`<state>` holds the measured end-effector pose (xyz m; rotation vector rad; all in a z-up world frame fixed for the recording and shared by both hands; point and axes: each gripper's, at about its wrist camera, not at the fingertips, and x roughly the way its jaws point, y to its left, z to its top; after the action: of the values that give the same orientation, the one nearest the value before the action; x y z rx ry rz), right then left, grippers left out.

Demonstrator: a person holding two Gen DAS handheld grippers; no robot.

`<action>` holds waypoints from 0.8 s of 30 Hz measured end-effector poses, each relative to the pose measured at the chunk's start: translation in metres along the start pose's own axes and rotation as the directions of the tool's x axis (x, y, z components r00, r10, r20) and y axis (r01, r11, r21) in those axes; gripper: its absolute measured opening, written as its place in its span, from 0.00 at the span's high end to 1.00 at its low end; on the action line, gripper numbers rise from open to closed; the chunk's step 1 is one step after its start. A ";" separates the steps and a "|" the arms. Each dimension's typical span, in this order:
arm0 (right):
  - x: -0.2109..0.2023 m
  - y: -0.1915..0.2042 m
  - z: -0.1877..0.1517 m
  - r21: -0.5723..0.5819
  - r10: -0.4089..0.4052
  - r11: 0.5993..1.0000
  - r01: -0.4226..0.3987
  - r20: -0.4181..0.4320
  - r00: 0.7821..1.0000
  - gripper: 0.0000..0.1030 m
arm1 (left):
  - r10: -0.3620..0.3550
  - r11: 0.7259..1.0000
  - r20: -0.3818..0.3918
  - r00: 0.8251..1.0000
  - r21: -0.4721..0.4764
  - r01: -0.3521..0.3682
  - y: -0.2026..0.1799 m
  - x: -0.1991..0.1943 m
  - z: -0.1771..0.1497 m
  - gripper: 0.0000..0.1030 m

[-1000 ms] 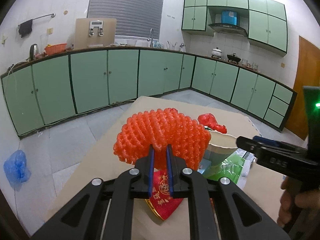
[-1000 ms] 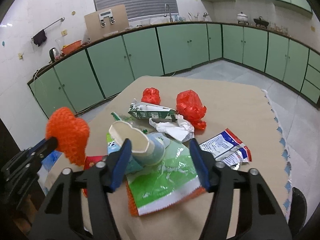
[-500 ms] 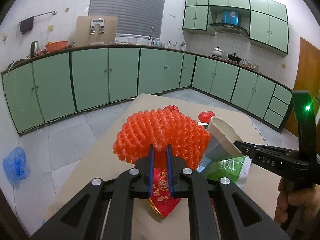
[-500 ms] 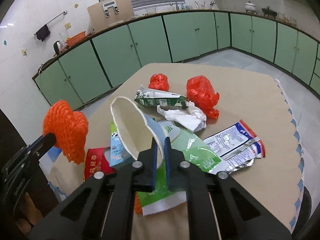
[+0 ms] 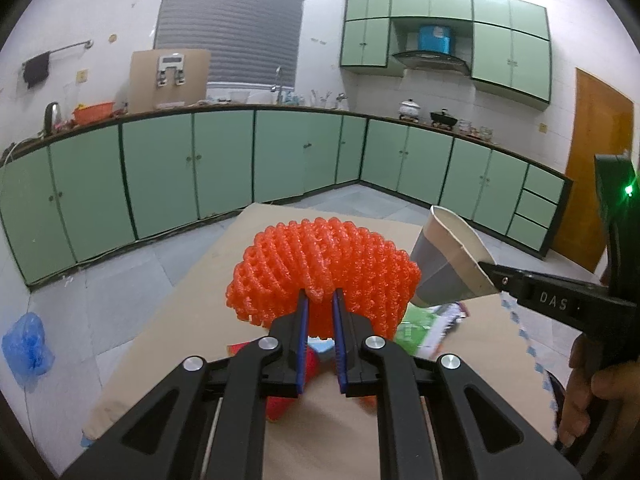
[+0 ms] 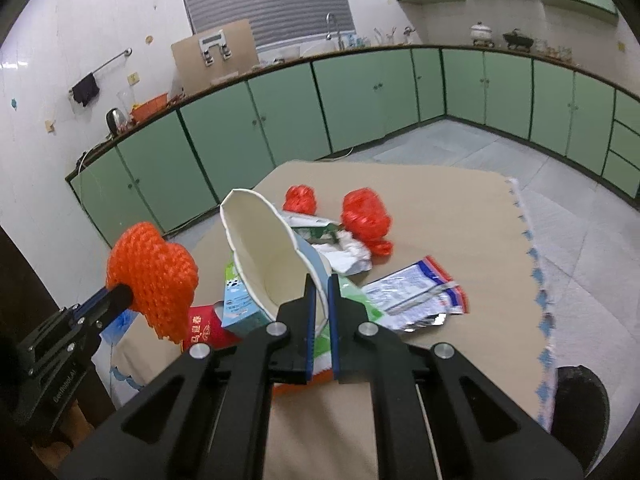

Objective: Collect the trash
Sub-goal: 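Carry the cup and net to the black bin and release both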

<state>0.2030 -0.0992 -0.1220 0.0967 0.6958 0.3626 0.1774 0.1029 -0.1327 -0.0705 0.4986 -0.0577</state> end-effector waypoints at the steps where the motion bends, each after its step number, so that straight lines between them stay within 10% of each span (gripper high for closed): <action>1: -0.006 -0.004 -0.001 0.003 -0.006 1.000 0.006 0.005 1.000 0.95 | -0.005 1.000 0.002 1.000 0.005 0.005 -0.004 -0.002 0.000 0.88; 14: -0.108 -0.086 -0.036 0.092 -0.185 0.980 0.179 0.065 0.981 0.95 | -0.160 0.981 -0.011 0.987 0.113 0.161 -0.106 -0.020 -0.002 0.88; 24: -0.170 -0.181 -0.097 0.215 -0.382 0.904 0.369 0.018 0.924 0.95 | -0.331 0.918 -0.077 0.941 0.205 0.340 -0.203 -0.013 -0.018 0.88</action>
<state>0.0737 -0.3320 -0.1307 0.1677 0.6751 -0.0861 0.1499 -0.0997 -0.1256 0.0593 0.5141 -0.4512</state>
